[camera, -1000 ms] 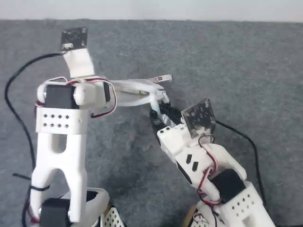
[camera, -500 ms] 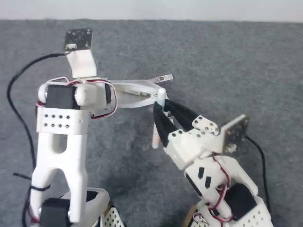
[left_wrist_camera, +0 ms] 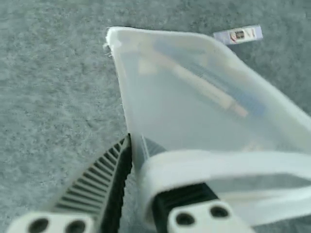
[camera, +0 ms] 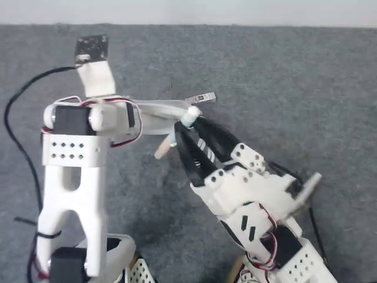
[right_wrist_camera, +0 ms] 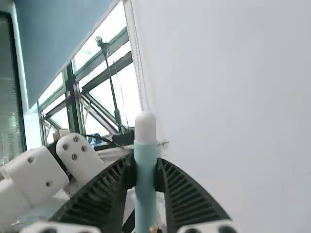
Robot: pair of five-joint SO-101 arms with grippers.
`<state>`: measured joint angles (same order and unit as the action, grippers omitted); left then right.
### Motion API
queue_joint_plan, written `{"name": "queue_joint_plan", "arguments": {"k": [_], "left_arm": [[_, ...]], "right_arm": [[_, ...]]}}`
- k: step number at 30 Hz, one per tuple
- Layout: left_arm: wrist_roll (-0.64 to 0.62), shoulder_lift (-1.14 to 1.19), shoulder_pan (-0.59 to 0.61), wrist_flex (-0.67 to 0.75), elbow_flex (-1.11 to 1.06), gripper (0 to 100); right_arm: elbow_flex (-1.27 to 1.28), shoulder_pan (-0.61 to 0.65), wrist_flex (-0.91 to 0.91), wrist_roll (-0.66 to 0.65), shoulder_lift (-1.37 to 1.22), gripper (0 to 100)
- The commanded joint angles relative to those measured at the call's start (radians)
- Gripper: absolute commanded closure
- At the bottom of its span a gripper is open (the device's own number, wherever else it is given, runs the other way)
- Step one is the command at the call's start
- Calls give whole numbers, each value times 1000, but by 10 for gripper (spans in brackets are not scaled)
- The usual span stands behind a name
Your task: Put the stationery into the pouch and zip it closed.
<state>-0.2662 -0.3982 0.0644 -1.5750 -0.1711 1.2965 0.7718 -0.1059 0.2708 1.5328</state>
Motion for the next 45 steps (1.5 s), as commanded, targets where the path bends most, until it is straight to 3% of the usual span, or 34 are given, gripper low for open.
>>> {"name": "queue_joint_plan", "arguments": {"k": [1,6,12,26,35,45], "left_arm": [[-23,-57,20,29,21,988],[-23,-57,21,29,21,988],[-23,-57,21,29,19,988],[-18,-57,21,35,-1,988],[-18,-57,21,37,-1,988],[-18,-57,23,46,-1,988]], "right_arm": [[-11,7,-105,8,18,991],[-15,4,-186,6,-8,991],[-87,1,-285,6,-240,991],[-58,-19,-743,-121,-748,991],[12,-21,-960,-213,-800,991],[11,-74,-1058,-244,-808,991]]}}
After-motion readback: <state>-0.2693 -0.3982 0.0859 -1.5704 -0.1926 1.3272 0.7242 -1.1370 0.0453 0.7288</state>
